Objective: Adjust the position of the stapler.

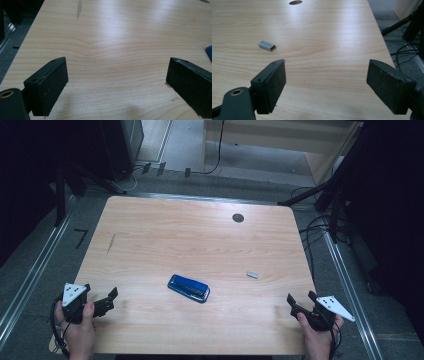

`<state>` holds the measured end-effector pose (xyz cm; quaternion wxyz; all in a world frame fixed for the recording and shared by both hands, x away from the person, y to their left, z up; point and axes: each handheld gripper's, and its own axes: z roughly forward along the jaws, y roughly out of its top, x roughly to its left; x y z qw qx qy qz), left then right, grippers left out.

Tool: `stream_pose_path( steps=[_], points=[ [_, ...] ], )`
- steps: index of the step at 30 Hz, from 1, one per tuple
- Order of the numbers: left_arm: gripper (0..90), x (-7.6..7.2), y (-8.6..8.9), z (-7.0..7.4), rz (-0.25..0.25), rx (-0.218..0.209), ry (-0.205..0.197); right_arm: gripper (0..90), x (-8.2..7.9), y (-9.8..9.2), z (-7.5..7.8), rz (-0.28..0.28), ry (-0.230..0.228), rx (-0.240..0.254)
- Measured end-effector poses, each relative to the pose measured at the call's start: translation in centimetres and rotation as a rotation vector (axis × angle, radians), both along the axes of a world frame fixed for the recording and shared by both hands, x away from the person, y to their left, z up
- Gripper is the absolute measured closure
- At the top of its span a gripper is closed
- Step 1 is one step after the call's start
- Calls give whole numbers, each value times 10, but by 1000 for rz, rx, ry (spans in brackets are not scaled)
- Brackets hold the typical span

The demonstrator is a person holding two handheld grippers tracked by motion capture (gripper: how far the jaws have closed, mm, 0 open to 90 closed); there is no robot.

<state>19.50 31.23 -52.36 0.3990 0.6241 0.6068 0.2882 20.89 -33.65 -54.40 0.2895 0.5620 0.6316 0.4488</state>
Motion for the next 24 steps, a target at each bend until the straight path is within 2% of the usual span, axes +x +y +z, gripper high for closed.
stream_pose_path(
  steps=[2,4,5,6,7,8,10,12,13,14,15,16,18,19,22,23,24],
  points=[
    [42,0,0,0,7,1,-1,167,0,2,1,7,0,2],
    [43,0,0,0,17,7,-1,189,1,11,7,59,-3,-10],
    [43,0,0,0,17,7,-1,189,1,11,7,59,-3,-10],
    [42,0,-1,0,17,10,1,207,1,18,10,84,-7,-32],
    [42,0,-1,0,17,15,1,207,1,18,10,84,-7,-32],
    [43,0,-3,0,5,24,3,215,2,25,14,121,-6,-33],
    [43,0,-4,0,5,37,4,223,2,28,16,133,-5,-34],
    [43,0,-5,0,6,44,4,263,5,37,21,182,3,-33],
    [43,0,-6,0,8,48,3,335,6,44,24,222,8,-37],
    [43,0,-6,0,8,57,3,352,7,48,26,253,9,-38],
    [43,0,-6,0,8,57,3,352,7,48,26,253,9,-38],
    [43,0,-7,0,0,58,6,370,10,58,29,301,12,-38],
    [43,0,-7,0,0,60,5,375,12,69,32,337,12,-44],
    [43,0,-7,0,0,60,5,375,12,69,32,337,12,-44],
    [43,0,-7,0,-3,58,6,390,15,89,38,405,10,-59],
    [43,0,-7,0,-3,58,6,390,15,89,38,405,10,-59],
    [43,0,-7,0,-4,60,9,399,17,99,41,440,11,-64]
  ],
)
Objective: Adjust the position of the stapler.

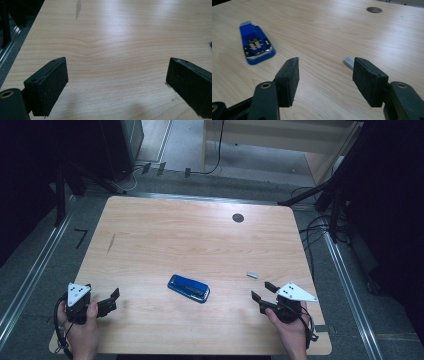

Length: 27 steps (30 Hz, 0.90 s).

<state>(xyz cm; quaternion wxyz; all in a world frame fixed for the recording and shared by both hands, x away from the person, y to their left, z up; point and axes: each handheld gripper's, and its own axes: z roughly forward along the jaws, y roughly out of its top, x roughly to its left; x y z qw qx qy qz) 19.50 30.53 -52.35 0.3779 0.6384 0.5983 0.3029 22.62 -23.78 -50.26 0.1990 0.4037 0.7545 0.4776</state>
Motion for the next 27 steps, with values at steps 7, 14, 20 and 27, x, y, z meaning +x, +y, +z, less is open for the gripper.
stream_pose_path(
  steps=[7,14,20,27],
  points=[
    [43,1,-1,0,-3,10,10,421,6,34,3,124,34,-8],
    [43,2,-2,0,-4,15,11,435,14,66,1,199,46,-32],
    [43,2,-2,0,-5,14,18,434,21,87,-4,250,75,-46],
    [43,3,-2,0,-8,21,25,471,27,107,-9,277,76,-73]
  ],
)
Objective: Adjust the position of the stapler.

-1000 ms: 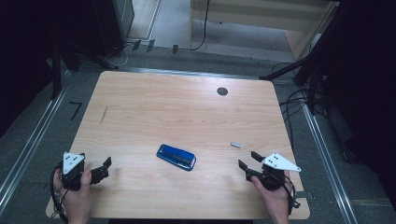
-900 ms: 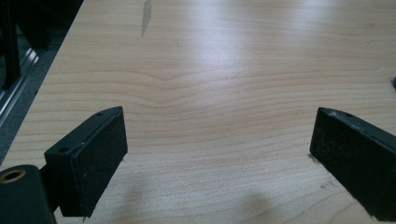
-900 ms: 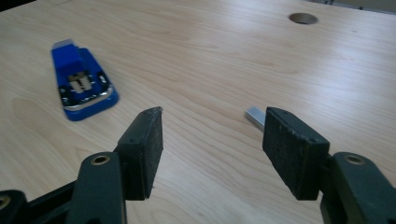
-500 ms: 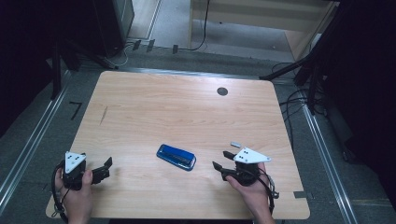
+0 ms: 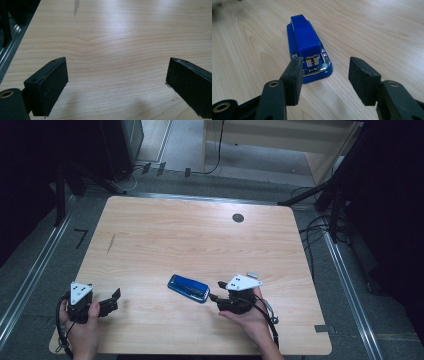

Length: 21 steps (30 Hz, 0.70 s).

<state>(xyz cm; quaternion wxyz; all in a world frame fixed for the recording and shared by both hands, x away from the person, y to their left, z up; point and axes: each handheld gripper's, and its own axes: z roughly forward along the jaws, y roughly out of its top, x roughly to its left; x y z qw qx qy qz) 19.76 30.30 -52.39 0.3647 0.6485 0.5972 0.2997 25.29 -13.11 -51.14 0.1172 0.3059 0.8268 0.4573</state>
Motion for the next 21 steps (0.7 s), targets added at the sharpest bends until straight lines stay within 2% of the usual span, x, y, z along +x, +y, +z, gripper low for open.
stream_pose_path(
  steps=[6,13,17,21],
  points=[
    [43,1,-1,0,1,7,-1,486,8,16,2,48,-4,-11],
    [43,1,-2,0,-3,17,6,486,18,33,-3,97,27,-32],
    [43,1,-2,0,-8,16,10,500,22,41,-5,97,19,-42],
    [43,1,-2,0,-7,15,10,527,28,45,-11,110,38,-44]
  ],
)
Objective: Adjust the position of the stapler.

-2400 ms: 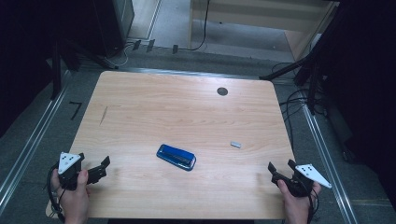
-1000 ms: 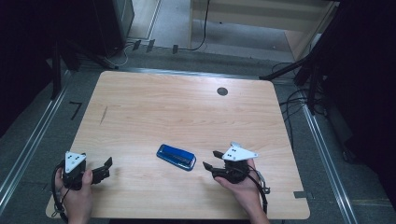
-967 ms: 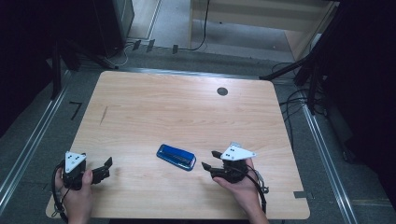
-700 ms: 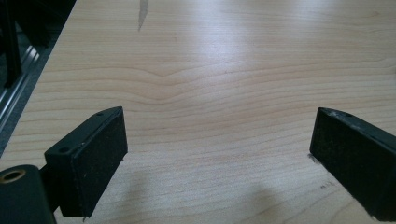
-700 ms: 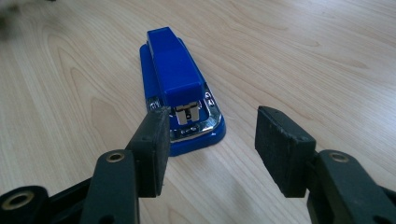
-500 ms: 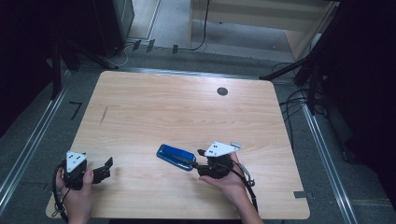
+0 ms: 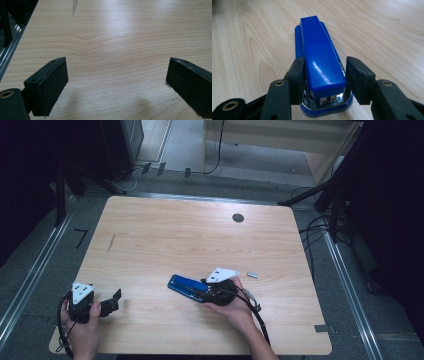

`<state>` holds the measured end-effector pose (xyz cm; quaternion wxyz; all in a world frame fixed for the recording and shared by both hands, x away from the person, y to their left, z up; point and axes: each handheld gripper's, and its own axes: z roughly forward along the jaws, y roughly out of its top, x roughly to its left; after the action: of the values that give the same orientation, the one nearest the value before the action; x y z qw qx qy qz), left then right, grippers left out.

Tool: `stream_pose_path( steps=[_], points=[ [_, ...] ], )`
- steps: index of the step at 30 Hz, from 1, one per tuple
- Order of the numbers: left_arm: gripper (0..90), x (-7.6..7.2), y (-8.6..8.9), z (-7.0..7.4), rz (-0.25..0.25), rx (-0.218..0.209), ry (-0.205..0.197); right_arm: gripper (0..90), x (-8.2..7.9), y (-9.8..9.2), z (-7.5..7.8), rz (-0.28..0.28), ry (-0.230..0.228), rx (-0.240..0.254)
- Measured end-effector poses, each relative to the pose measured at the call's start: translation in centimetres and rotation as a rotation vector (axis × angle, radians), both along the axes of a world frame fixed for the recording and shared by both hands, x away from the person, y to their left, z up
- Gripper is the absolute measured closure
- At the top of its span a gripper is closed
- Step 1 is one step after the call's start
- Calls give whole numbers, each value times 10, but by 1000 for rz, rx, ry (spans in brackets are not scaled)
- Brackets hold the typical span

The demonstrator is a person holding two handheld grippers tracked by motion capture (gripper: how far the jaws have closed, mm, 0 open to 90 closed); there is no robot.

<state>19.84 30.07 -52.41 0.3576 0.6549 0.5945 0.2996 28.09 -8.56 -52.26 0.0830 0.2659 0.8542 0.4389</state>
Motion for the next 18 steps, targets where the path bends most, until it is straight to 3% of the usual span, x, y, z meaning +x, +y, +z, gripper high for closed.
stream_pose_path(
  steps=[13,16,18],
  points=[
    [43,1,-1,0,-4,15,7,561,7,16,-2,40,7,-26],
    [43,0,-2,0,-6,14,7,604,9,23,-4,72,-2,-37],
    [43,0,-2,0,-7,14,7,637,11,23,-4,64,0,-31]
  ],
)
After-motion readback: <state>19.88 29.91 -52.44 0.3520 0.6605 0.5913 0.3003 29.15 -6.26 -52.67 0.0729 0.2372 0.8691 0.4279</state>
